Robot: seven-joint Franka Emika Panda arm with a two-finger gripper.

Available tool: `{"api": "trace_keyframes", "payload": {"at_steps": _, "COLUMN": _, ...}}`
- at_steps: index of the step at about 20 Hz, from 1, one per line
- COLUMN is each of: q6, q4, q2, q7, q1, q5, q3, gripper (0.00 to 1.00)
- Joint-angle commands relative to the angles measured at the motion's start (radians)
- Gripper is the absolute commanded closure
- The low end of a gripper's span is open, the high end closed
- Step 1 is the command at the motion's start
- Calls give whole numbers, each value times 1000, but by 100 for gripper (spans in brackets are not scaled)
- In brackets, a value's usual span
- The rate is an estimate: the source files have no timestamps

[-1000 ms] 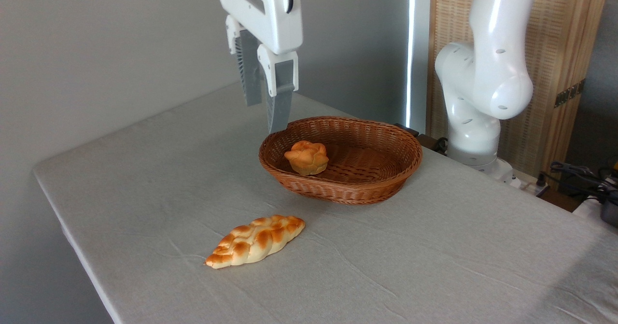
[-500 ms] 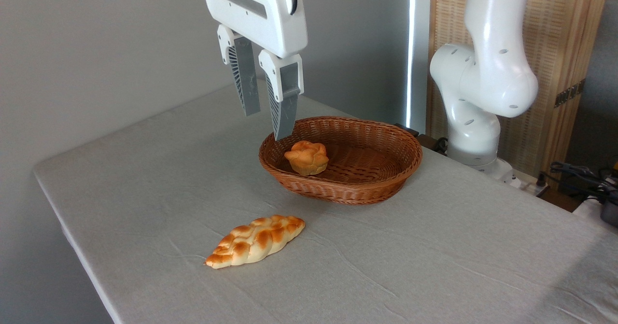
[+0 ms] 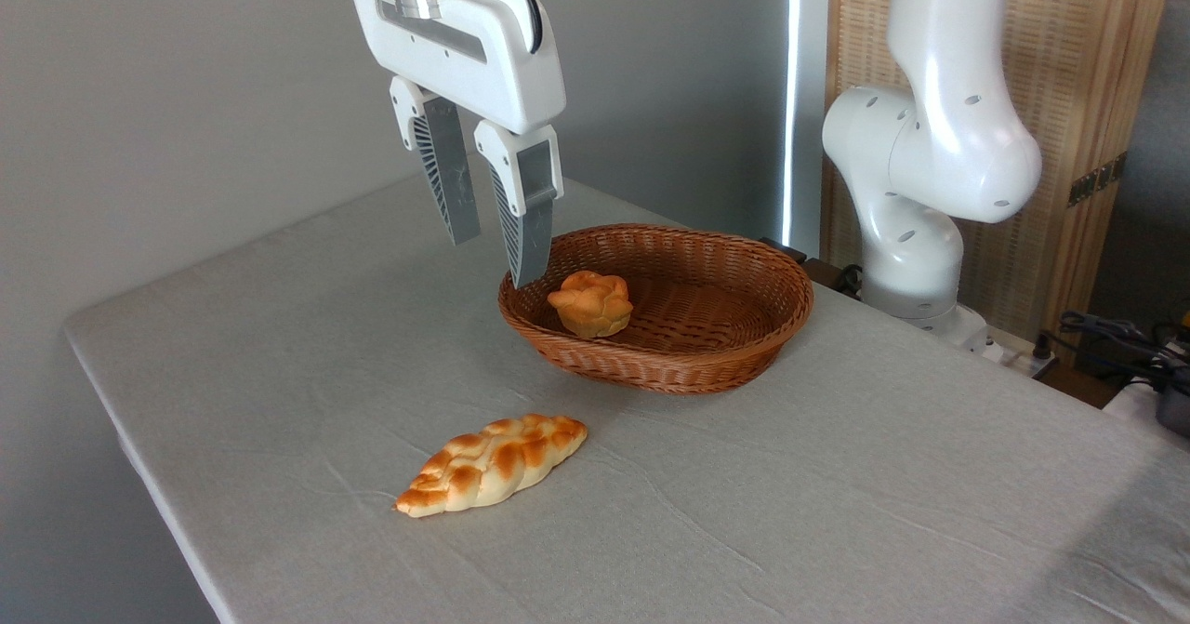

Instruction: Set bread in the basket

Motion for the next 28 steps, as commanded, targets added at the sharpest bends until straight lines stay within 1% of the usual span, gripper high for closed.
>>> {"api": "trace_keyframes", "payload": {"at_steps": 1, "q6": -28, "q4": 30, "q2": 12, "q7": 16, "q1": 10, "q5": 3, "q3": -10, "gripper": 0}}
{"api": "trace_keyframes", "payload": {"at_steps": 14, "q6": -28, "q4": 32, "q2": 13, "q7": 15, "q1": 13, "q5": 1, "q3": -15, "gripper": 0}}
{"api": "trace_keyframes", "payload": {"at_steps": 15, "q6": -28, "q4": 32, "q2": 13, "q7": 13, "q1": 16, "q5": 3, "q3": -23, "gripper": 0}}
{"api": "trace_keyframes", "payload": {"at_steps": 16, "q6": -28, "q4": 32, "q2": 13, "q7": 13, "q1": 48, "q5": 3, "q3": -49, "gripper": 0}}
{"api": "trace_keyframes", "payload": {"at_steps": 18, "q6": -30, "q4": 32, "q2": 13, "q7": 11, "q1": 88, "q5": 4, "q3": -93, "gripper": 0}}
{"api": "trace_keyframes", "payload": {"at_steps": 23, "q6": -44, "q4": 32, "q2": 12, "q7": 13, "q1": 89, "q5": 7, "q3": -89, "gripper": 0}}
{"api": "trace_keyframes", "payload": {"at_steps": 25, "q6": -47, "q4": 30, "q2": 13, "q7": 16, "q1": 89, "q5": 38, "q3": -90, "gripper": 0}}
{"api": "trace_keyframes", "payload": {"at_steps": 28, "q6": -47, "q4": 30, "q2": 24, "q7": 13, "q1": 89, "q5": 38, "q3": -90, "gripper": 0}}
